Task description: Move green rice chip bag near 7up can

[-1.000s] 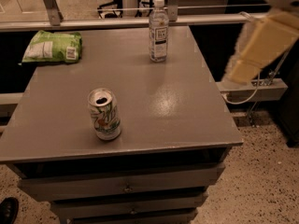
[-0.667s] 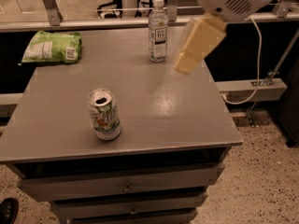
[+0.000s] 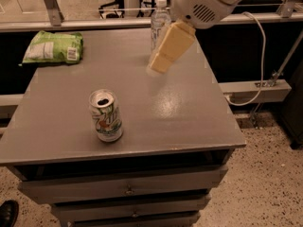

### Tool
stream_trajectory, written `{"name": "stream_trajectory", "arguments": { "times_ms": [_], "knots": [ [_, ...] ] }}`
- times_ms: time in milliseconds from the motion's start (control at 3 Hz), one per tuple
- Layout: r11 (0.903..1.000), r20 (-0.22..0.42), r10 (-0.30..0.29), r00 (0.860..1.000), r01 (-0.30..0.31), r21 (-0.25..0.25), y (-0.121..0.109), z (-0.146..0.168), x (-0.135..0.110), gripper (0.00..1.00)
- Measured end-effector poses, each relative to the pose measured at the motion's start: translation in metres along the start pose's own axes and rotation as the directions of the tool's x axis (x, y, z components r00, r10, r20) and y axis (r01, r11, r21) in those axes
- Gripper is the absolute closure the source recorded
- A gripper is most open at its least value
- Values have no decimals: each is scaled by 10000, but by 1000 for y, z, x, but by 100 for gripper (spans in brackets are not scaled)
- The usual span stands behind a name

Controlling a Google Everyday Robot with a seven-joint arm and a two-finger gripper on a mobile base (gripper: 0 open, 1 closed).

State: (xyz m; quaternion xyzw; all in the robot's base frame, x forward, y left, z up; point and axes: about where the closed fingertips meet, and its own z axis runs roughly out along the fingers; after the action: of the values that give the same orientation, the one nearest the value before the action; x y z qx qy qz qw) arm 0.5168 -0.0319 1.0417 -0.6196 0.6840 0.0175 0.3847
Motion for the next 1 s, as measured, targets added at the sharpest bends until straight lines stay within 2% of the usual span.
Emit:
{"name": "stream_trajectory", "arguments": {
  "times_ms": [333, 667, 1000],
  "knots": [
    [10000, 541, -19, 9985, 15, 73, -14, 27, -16, 0],
    [10000, 1511, 29, 9885, -34, 30, -58, 99, -55, 0],
    [9996, 2139, 148, 9767, -93, -267, -81, 153, -85, 0]
  ]
}}
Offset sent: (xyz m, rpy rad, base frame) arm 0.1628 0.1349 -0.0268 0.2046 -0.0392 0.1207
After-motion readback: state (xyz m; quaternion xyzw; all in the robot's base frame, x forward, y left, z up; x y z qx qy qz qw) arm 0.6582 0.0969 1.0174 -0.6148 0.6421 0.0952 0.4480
